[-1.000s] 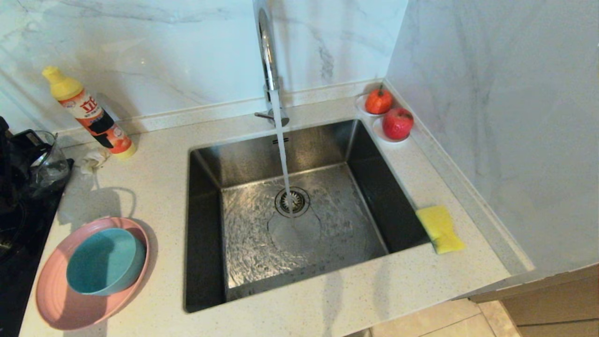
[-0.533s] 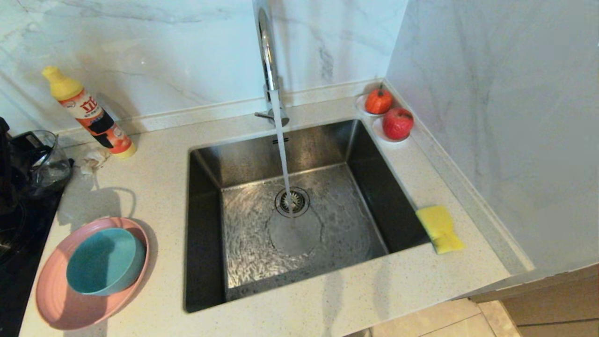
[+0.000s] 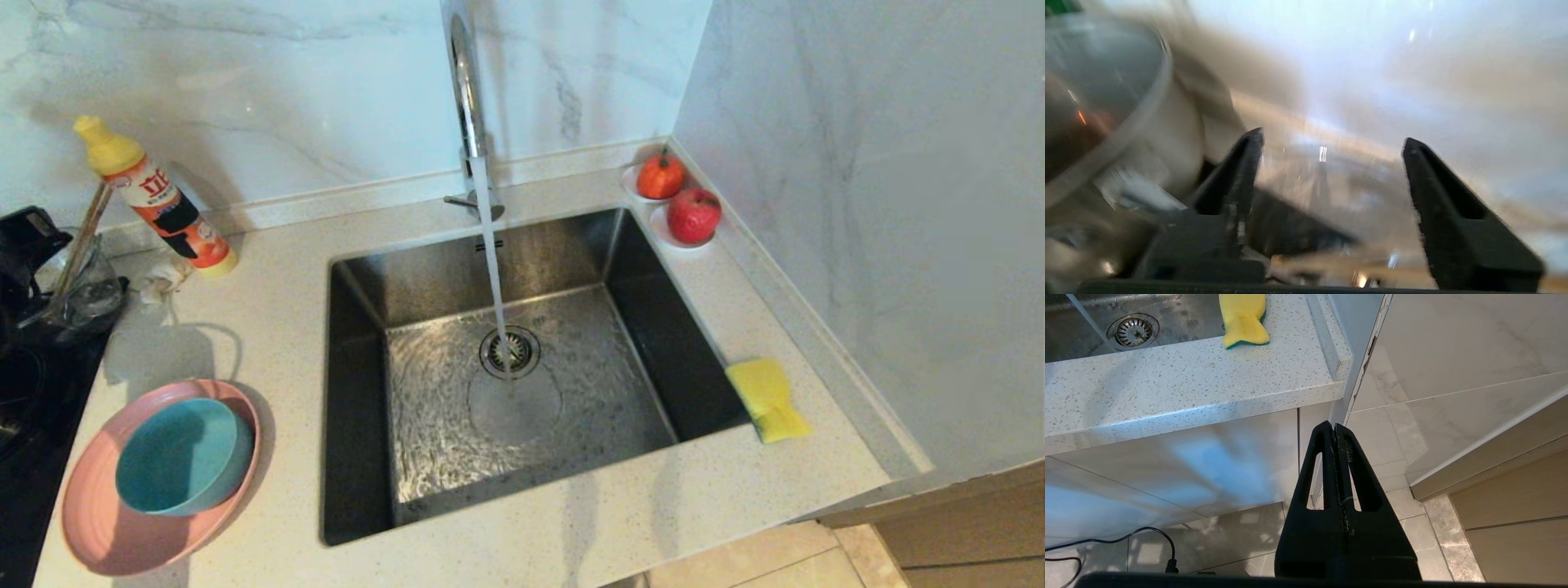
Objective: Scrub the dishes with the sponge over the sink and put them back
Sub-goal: Place the chopsticks on the glass basin, then pick up a bowl and the sponge
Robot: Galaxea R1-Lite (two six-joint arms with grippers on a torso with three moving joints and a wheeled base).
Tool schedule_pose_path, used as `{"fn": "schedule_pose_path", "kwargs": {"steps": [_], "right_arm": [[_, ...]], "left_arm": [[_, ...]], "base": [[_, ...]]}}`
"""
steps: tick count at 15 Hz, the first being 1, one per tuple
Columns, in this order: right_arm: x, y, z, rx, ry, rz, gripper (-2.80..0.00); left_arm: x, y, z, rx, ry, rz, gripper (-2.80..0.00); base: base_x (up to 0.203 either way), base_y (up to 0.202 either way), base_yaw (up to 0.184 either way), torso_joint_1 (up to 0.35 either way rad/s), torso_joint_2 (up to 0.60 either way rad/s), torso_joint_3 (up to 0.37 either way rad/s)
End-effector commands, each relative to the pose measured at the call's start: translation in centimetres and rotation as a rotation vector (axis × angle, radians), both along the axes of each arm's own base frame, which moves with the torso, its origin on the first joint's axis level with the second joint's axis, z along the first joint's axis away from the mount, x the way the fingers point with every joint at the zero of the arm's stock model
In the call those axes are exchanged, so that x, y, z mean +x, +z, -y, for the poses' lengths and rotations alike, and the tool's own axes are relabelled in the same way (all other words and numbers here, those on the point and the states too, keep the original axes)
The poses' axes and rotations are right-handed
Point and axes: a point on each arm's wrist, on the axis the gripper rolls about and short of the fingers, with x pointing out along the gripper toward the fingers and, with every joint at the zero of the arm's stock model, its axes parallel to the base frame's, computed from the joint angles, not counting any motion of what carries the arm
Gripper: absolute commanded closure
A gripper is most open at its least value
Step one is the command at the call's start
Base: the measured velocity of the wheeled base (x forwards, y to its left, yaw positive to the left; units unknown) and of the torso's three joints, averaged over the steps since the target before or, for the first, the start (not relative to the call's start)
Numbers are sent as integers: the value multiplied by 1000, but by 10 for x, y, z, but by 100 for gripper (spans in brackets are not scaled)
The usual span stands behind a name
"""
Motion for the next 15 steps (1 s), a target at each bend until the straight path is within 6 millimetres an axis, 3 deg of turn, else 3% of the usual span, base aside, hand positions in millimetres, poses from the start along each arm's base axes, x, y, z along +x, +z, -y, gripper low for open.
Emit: {"fn": "schedule_pose_path", "kwargs": {"steps": [1, 7, 8, 12, 15], "right_arm": [[0, 0, 0, 0, 0, 0, 0], [0, 0, 0, 0, 0, 0, 0], [0, 0, 0, 0, 0, 0, 0], [0, 0, 0, 0, 0, 0, 0], [0, 0, 0, 0, 0, 0, 0]], "left_arm": [[-16, 35, 6, 38, 7, 68, -280], [-66, 102, 33, 17, 2, 81, -280], [-74, 109, 38, 7, 0, 68, 0], [-129, 157, 74, 10, -68, 76, 0], [-178, 183, 112, 18, -184, 58, 0]], "base": [[0, 0, 0, 0, 0, 0], [0, 0, 0, 0, 0, 0], [0, 0, 0, 0, 0, 0], [0, 0, 0, 0, 0, 0], [0, 0, 0, 0, 0, 0]]}}
